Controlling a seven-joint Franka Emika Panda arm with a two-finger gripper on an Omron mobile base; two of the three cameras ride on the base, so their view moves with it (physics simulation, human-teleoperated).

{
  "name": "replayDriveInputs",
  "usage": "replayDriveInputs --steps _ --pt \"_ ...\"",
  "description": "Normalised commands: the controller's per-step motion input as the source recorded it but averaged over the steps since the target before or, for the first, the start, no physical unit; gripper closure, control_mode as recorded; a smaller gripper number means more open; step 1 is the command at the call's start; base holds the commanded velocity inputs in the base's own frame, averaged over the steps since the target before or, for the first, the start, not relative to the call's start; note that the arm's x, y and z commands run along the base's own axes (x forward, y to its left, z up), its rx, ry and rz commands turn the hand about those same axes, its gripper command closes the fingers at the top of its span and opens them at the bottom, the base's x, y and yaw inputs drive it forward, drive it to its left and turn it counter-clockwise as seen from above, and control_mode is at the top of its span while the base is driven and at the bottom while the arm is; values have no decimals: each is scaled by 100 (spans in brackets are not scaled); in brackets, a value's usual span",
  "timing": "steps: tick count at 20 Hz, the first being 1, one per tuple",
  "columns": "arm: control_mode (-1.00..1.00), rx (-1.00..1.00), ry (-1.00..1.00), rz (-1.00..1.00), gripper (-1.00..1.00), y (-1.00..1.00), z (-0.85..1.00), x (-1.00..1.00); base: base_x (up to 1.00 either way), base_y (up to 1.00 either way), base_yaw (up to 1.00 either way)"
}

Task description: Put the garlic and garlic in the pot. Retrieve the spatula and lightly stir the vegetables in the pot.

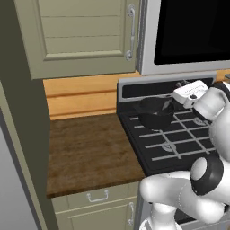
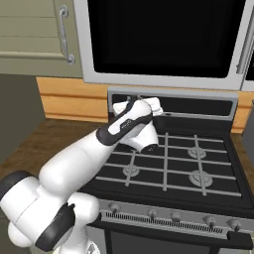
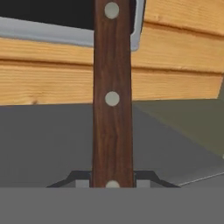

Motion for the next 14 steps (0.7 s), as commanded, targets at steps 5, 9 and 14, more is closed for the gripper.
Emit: replayDriveInputs --steps 5,9,14 --pt "-100 15 7 0 100 -7 -10 60 0 0 0" --pt "-100 12 8 0 100 -21 -34 52 0 0 0" --pt "-100 10 3 0 100 -28 -33 64 0 0 0"
